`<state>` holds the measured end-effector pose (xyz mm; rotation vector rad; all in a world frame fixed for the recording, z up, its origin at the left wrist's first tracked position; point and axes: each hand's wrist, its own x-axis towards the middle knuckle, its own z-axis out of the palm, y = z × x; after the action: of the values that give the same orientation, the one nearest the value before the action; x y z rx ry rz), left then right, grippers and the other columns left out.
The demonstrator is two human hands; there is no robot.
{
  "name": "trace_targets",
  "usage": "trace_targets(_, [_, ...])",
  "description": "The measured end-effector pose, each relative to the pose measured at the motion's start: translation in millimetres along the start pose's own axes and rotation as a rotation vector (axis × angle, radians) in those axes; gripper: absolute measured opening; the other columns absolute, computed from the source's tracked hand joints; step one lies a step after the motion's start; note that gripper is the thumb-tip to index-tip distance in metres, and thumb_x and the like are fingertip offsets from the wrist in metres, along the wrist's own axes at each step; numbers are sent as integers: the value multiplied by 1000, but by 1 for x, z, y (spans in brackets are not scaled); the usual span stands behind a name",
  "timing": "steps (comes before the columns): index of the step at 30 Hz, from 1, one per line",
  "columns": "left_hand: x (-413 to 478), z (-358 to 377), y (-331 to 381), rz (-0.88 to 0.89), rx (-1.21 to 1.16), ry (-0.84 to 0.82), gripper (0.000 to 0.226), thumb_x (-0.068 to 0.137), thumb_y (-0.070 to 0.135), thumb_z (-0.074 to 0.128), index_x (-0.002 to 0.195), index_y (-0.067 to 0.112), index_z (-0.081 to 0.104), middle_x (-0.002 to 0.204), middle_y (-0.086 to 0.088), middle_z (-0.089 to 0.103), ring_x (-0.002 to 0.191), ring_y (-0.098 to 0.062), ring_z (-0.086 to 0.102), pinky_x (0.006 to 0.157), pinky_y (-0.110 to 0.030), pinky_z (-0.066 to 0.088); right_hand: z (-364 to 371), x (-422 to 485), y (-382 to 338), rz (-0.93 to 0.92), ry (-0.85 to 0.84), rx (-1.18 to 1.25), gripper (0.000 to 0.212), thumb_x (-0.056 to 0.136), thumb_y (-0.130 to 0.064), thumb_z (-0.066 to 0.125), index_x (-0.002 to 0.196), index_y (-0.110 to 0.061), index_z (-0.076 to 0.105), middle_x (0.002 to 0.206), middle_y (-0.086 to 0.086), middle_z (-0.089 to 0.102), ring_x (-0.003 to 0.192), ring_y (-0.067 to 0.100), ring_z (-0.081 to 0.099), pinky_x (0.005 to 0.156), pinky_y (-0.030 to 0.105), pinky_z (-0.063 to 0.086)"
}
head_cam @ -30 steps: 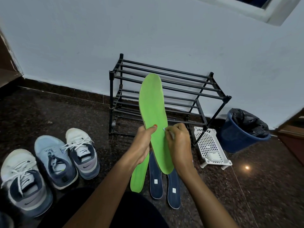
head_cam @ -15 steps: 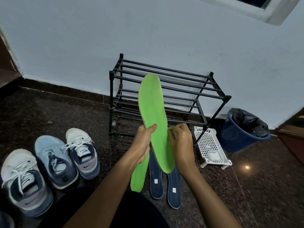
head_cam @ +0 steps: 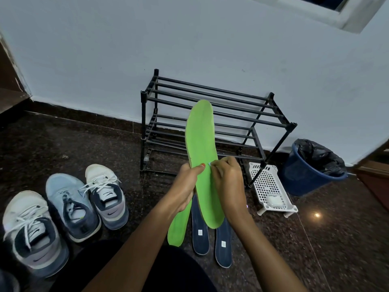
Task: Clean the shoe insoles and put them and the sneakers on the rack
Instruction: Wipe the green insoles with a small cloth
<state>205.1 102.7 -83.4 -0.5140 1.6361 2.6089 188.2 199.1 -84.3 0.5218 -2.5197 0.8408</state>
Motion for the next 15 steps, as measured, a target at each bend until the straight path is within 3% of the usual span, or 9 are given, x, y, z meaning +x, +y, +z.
trace_targets(2, [1, -2, 0, 1, -8, 18, 18, 97, 6, 45, 91, 13, 60, 84, -1, 65, 78, -15, 62, 70, -27, 51, 1, -2, -2, -24, -8, 13, 10, 85, 2, 57, 89, 4, 66, 83, -1, 43, 78, 21, 48, 64, 18, 31])
trace_targets(6, [5, -6, 2, 17, -5, 47, 18, 97, 7, 45, 110, 6, 59, 92, -1, 65, 86, -16, 63, 73, -24, 51, 7, -28, -9, -94, -56, 32, 8, 84, 2, 58, 86, 3, 66, 82, -3, 42, 73, 17, 47, 62, 19, 33])
trace_targets(15, [-1, -1, 1, 27, 19, 9, 16, 97, 7, 45, 94, 13, 60, 85, 2, 66, 79, -12, 62, 69, -24, 51, 0, -11, 4, 46, -9, 32, 9, 84, 3, 58, 88, 3, 67, 84, 1, 45, 80, 25, 52, 68, 24, 35])
